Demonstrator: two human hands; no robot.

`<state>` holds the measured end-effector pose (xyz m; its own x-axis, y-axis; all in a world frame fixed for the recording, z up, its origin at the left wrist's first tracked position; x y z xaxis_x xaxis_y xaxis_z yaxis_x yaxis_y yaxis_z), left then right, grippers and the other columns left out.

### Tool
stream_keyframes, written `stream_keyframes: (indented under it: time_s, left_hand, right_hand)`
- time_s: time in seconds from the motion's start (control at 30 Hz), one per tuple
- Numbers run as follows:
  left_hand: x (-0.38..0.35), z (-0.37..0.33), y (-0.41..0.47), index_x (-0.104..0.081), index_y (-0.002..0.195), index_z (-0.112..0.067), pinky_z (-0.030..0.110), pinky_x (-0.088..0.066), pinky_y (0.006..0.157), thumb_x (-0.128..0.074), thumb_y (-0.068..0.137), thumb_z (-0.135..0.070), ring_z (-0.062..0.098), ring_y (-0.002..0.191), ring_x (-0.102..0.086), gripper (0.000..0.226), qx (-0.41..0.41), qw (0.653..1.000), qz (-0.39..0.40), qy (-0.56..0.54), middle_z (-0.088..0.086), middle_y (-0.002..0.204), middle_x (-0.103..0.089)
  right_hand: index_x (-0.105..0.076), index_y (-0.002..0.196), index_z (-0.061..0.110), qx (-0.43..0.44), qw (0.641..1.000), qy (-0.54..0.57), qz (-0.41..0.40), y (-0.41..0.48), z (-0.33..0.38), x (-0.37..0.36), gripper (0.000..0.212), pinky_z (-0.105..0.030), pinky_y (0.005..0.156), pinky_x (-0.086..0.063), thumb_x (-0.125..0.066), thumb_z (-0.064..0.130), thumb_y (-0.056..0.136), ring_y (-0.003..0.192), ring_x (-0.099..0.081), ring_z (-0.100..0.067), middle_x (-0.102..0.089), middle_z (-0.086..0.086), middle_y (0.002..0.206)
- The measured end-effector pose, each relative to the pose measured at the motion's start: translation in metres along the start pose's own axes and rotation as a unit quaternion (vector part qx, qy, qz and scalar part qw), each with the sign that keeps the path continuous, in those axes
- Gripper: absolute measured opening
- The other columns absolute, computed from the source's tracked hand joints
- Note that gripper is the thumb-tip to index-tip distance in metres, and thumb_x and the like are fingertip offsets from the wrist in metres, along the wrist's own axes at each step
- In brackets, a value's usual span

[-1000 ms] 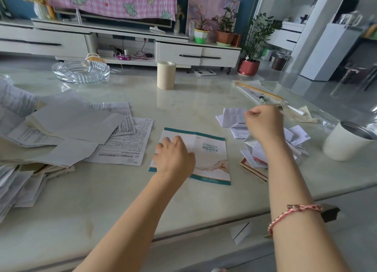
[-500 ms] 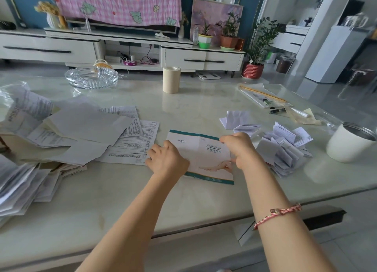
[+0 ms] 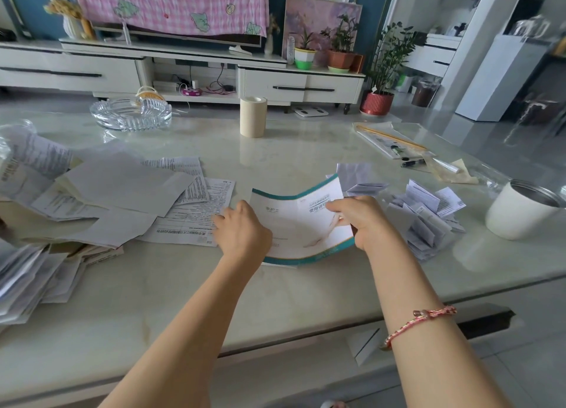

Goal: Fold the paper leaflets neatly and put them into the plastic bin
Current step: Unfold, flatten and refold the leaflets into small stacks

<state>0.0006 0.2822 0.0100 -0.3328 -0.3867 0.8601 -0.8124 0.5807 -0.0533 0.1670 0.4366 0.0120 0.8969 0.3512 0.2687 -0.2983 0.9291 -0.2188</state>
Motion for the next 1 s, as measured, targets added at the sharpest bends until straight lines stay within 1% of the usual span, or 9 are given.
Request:
stream_keyframes:
  time_s: [0.13, 0.23, 0.37, 0.43, 0.57, 0.7, 0.83, 0.9, 1.0]
  left_hand:
    - [-0.001, -0.005, -0.003, -0.043, 0.131, -0.009, 0.037, -0.032, 0.097, -0.049, 0.093, -0.035, 0.032, 0.126, -0.032, 0.046, -0.007, 1.0, 0.01, -0.01, 0.014, 0.134, -0.043]
    - [0.007, -0.022, -0.009, -0.045, 0.133, -0.011, 0.037, -0.031, 0.101, -0.042, 0.091, -0.055, 0.031, 0.127, -0.036, 0.061, -0.064, 0.993, 0.018, -0.096, 0.013, 0.136, -0.046]
    - [0.01, -0.049, -0.037, -0.038, 0.139, -0.016, 0.027, -0.037, 0.097, -0.056, 0.078, -0.061, 0.018, 0.128, -0.042, 0.078, -0.13, 0.939, 0.13, -0.29, -0.001, 0.139, -0.045]
    - [0.014, -0.054, -0.048, -0.033, 0.139, -0.024, 0.021, -0.036, 0.09, -0.071, 0.07, -0.052, 0.011, 0.127, -0.041, 0.084, -0.168, 0.927, 0.157, -0.298, -0.009, 0.135, -0.043]
    - [0.032, -0.043, -0.052, -0.006, 0.149, -0.029, 0.025, -0.031, 0.103, -0.084, 0.059, -0.042, 0.01, 0.128, -0.037, 0.12, -0.191, 0.939, 0.117, -0.26, -0.011, 0.139, -0.039]
    - [0.037, -0.044, -0.061, -0.016, 0.147, -0.029, 0.045, -0.041, 0.103, -0.087, 0.036, -0.057, 0.016, 0.117, -0.057, 0.135, -0.202, 0.829, 0.262, -0.451, -0.004, 0.122, -0.064]
    - [0.048, -0.038, -0.064, -0.056, 0.124, -0.018, 0.028, -0.057, 0.073, -0.06, 0.067, -0.064, 0.018, 0.095, -0.069, 0.073, -0.129, 0.782, 0.28, -0.542, 0.004, 0.108, -0.071]
    - [0.038, -0.023, -0.056, -0.066, 0.104, -0.016, 0.023, -0.057, 0.06, -0.052, 0.083, -0.051, 0.015, 0.074, -0.071, 0.044, -0.035, 0.765, 0.27, -0.583, 0.006, 0.092, -0.074]
    - [0.034, 0.003, -0.042, -0.066, 0.104, -0.014, 0.026, -0.056, 0.055, -0.052, 0.093, -0.034, 0.017, 0.063, -0.07, 0.027, 0.044, 0.763, 0.24, -0.598, 0.007, 0.085, -0.074]
  right_hand:
    - [-0.059, 0.109, -0.007, 0.004, 0.997, -0.048, 0.058, -0.01, 0.006, -0.015, 0.027, -0.025, 0.06, -0.04, -0.06, 0.006, 0.085, 0.068, -0.057, -0.021, -0.061, -0.015, 0.09]
    - [-0.063, 0.096, 0.001, 0.045, 0.996, -0.027, 0.074, -0.018, 0.027, -0.017, 0.012, -0.02, 0.052, -0.042, -0.057, 0.006, 0.088, 0.063, -0.058, -0.017, -0.064, -0.012, 0.081]
    - [-0.063, 0.087, 0.01, 0.049, 0.987, 0.093, 0.126, -0.03, 0.045, -0.027, 0.007, -0.024, 0.059, -0.051, -0.057, 0.006, 0.088, 0.066, -0.062, -0.016, -0.065, -0.007, 0.078]
    - [-0.062, 0.084, 0.009, 0.039, 0.979, 0.145, 0.141, -0.035, 0.049, -0.032, 0.009, -0.021, 0.055, -0.052, -0.057, 0.005, 0.088, 0.059, -0.064, -0.015, -0.065, -0.006, 0.07]
    - [-0.062, 0.085, 0.011, 0.02, 0.953, 0.231, 0.198, -0.047, 0.059, -0.04, 0.009, -0.022, 0.057, -0.052, -0.055, 0.008, 0.09, 0.059, -0.062, -0.013, -0.063, -0.003, 0.069]
    - [-0.064, 0.098, 0.009, 0.035, 0.94, 0.24, 0.241, -0.059, 0.064, -0.052, 0.013, -0.027, 0.069, -0.053, -0.055, 0.011, 0.089, 0.074, -0.062, -0.019, -0.065, -0.007, 0.084]
    - [-0.056, 0.122, -0.002, 0.041, 0.926, 0.245, 0.285, -0.079, 0.063, -0.082, 0.033, -0.031, 0.079, -0.052, -0.052, 0.007, 0.09, 0.087, -0.061, -0.026, -0.061, -0.017, 0.105]
    - [-0.061, 0.113, 0.001, 0.051, 0.918, 0.238, 0.313, -0.09, 0.064, -0.097, 0.025, -0.03, 0.079, -0.052, -0.053, 0.006, 0.09, 0.083, -0.062, -0.024, -0.064, -0.015, 0.098]
    - [-0.065, 0.095, 0.009, 0.104, 0.943, 0.144, 0.283, -0.096, 0.068, -0.098, 0.009, -0.031, 0.08, -0.053, -0.058, 0.012, 0.091, 0.08, -0.064, -0.021, -0.067, -0.008, 0.089]
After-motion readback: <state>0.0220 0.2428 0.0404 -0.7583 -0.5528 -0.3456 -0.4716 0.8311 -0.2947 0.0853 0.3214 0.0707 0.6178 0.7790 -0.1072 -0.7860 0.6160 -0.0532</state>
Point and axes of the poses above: each hand's wrist, its own y-axis towards the middle knuckle, its own x-axis out of the back of the hand, z = x × y, the point moved 10 cm from there along y, towards the middle knuckle
